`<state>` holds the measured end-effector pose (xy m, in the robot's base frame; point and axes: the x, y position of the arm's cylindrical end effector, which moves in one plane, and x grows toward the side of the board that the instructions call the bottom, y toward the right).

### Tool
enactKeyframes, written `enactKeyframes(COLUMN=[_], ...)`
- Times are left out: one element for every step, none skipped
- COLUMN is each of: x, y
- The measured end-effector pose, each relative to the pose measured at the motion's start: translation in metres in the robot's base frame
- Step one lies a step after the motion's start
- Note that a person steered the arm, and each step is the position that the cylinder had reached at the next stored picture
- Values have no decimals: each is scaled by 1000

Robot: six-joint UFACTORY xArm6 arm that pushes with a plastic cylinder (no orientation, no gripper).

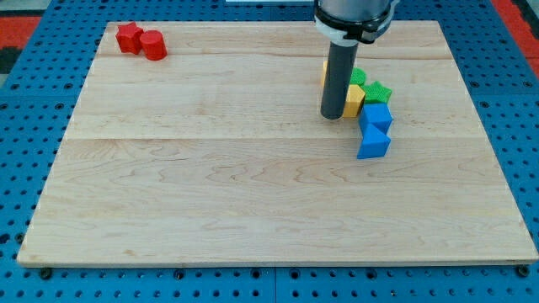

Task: Push the blue cube below the red star

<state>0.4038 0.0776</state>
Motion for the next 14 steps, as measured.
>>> enactKeyframes(x=[59, 119, 124, 97, 68, 42, 21, 9, 9, 9, 13, 19, 19, 19], y=[-5, 3, 40, 65, 95, 107, 107, 94, 52, 26, 1, -16, -52, -98])
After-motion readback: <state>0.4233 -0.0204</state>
